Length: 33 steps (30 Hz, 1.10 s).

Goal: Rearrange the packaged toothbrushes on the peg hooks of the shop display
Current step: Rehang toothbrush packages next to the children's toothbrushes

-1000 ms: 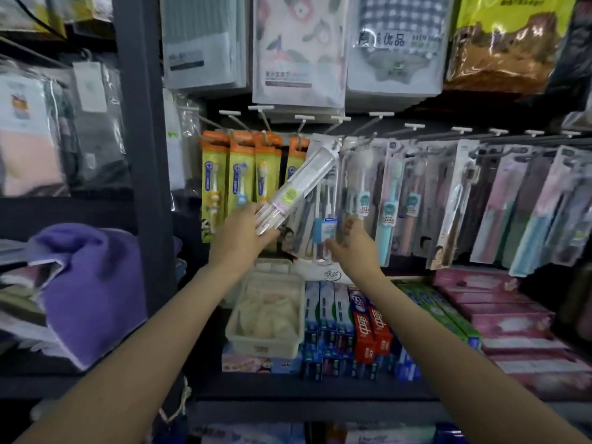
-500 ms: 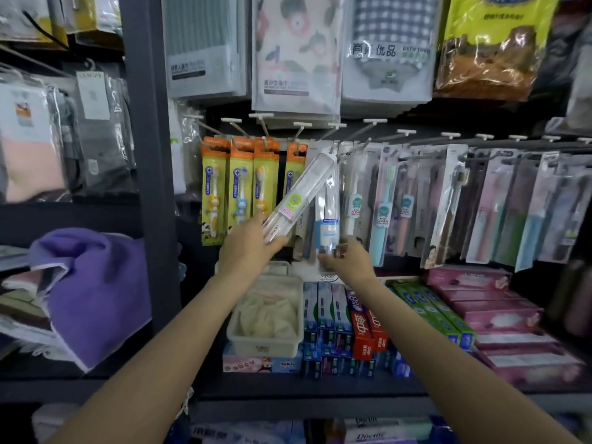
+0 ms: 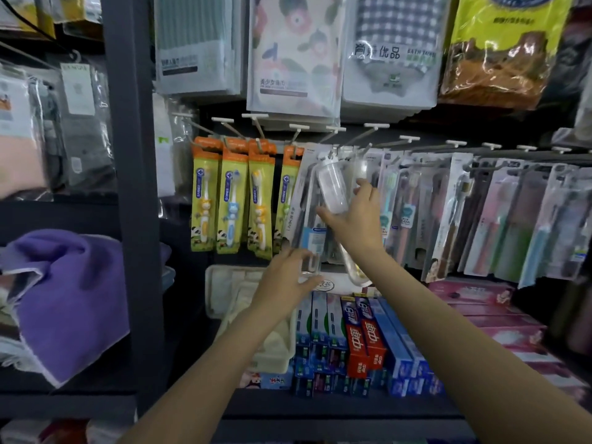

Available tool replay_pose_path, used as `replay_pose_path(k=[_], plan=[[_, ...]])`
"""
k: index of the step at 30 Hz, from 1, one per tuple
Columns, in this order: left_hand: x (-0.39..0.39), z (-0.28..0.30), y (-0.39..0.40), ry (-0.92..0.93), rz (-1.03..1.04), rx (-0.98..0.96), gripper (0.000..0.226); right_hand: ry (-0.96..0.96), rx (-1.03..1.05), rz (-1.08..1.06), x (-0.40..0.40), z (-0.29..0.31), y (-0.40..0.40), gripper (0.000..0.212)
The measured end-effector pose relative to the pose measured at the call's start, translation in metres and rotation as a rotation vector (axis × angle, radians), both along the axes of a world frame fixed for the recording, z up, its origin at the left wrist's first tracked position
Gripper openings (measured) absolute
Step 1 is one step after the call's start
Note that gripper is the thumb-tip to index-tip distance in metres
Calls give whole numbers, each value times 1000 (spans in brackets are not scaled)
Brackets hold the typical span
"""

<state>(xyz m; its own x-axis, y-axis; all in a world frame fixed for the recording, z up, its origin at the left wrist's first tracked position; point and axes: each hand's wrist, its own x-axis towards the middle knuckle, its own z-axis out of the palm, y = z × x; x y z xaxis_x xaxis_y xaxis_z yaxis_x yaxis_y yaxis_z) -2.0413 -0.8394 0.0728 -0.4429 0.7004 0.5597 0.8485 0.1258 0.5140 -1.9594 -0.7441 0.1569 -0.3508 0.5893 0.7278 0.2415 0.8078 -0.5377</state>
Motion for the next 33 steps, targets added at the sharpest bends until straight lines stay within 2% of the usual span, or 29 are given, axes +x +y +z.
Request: replay_pose_path(k=[3, 6, 14, 19, 24, 28, 33], plan=[[-14, -2, -7, -39, 148, 198, 31, -60, 6, -17, -14, -4, 1, 70], [-28, -5, -13, -62, 230, 283, 27, -69, 44, -27, -19, -16, 1, 56], [-35, 17, 9, 113, 228, 251, 39, -261, 197, -179, -10, -39, 21, 60], [-43, 54, 45, -57, 302, 230, 27, -323, 200, -179, -7, -38, 22, 63], [-40, 74, 61, -251, 431, 202, 32, -338, 186, -162, -6, -37, 23, 64], [-38, 73, 55, -203, 515, 198, 24, -329, 182, -134, -4, -36, 22, 64], [-21, 77, 39, -215, 359, 324, 18, -322, 171, -150, -4, -34, 18, 62]])
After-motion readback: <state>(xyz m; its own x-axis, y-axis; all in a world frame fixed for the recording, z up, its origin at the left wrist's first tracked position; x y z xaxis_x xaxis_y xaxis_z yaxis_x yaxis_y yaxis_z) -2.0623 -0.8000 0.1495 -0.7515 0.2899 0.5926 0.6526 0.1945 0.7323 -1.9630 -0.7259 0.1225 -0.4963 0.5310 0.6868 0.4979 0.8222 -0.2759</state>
